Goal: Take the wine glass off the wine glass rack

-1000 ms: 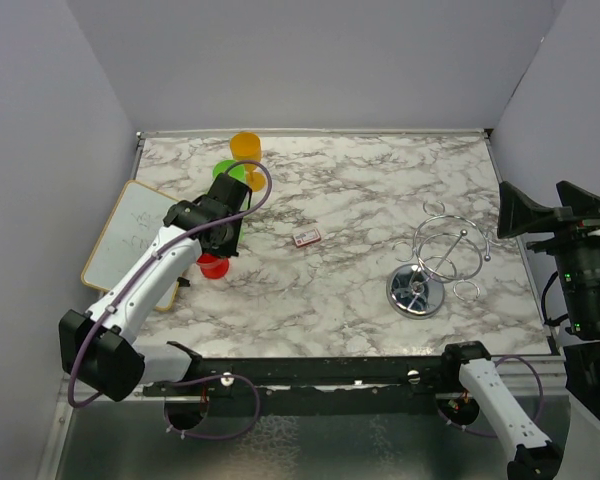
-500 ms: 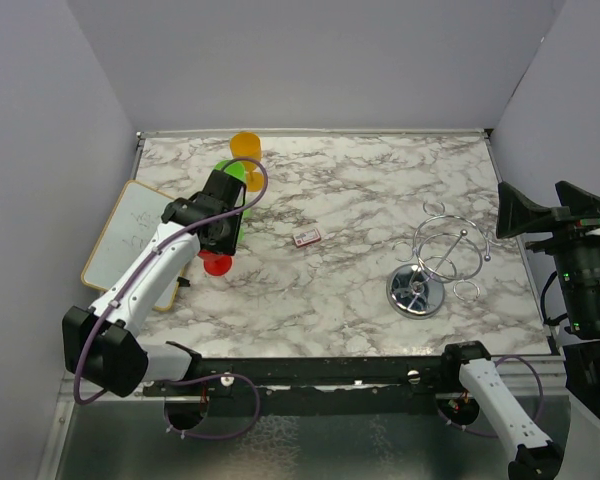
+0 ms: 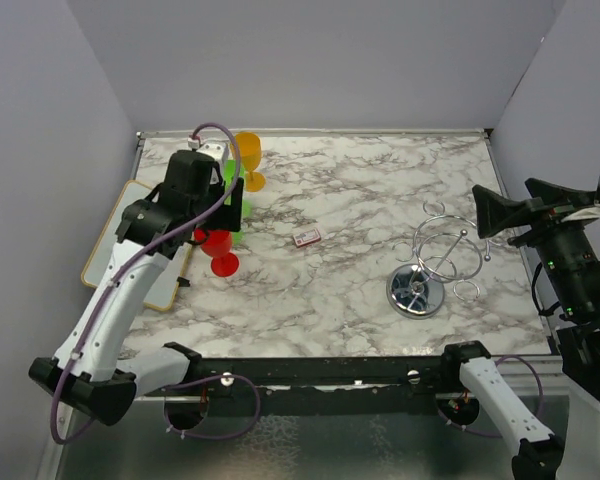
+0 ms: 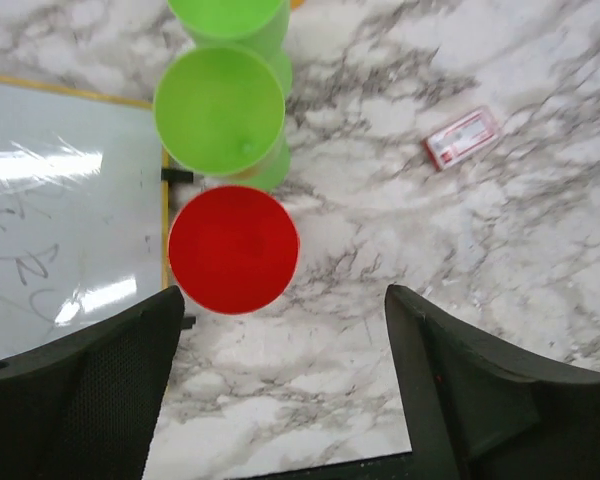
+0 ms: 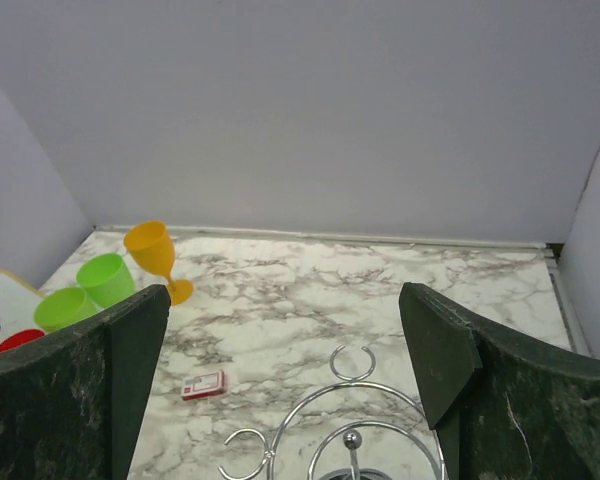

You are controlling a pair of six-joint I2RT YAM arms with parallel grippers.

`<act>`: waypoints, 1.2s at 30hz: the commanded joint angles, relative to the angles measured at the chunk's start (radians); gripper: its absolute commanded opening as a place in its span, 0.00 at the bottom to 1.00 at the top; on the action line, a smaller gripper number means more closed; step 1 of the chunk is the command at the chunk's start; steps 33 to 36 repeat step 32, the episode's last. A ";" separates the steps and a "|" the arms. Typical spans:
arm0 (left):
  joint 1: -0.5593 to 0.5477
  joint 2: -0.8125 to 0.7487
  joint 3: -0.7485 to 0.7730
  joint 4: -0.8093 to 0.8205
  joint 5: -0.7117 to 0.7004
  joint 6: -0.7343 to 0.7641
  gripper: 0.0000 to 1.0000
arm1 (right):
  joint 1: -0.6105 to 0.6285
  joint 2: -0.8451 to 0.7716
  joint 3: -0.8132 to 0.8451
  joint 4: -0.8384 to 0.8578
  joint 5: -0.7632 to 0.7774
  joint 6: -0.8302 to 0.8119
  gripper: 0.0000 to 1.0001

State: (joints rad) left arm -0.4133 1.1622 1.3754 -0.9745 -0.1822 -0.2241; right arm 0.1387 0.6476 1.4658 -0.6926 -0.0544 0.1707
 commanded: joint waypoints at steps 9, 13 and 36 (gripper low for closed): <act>0.004 -0.278 0.240 0.392 0.165 0.021 0.90 | 0.009 0.008 0.049 -0.069 -0.083 0.038 1.00; 0.002 -0.347 0.221 0.567 0.202 0.025 0.93 | 0.008 -0.004 0.095 -0.091 -0.035 0.025 1.00; -0.109 -0.438 0.243 0.597 0.102 0.174 0.93 | 0.009 0.004 0.221 -0.186 0.110 -0.015 1.00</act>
